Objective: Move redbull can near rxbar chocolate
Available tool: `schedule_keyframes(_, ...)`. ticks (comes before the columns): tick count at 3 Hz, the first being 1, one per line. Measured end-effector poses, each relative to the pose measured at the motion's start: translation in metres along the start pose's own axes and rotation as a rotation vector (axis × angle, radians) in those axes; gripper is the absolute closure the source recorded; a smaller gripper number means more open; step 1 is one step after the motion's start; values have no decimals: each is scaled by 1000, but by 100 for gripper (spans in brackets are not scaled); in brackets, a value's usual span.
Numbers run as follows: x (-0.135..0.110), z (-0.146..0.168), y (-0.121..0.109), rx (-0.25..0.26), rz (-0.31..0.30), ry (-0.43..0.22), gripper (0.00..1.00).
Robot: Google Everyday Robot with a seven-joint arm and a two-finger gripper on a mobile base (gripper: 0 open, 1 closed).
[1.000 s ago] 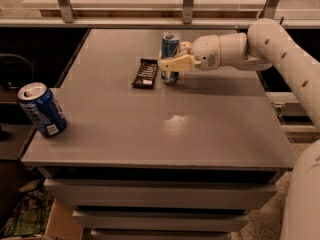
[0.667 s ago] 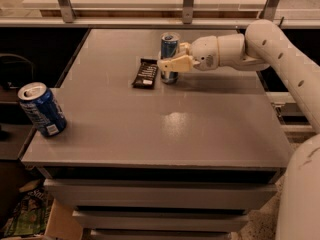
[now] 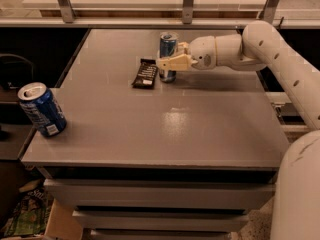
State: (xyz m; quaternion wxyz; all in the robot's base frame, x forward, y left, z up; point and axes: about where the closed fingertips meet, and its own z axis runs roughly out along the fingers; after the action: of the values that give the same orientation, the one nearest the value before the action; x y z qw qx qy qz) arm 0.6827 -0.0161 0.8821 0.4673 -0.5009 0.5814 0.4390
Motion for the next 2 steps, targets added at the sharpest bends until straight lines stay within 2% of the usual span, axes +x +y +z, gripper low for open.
schedule_keyframes(2, -1, 4, -1, -5, 5, -9, 13)
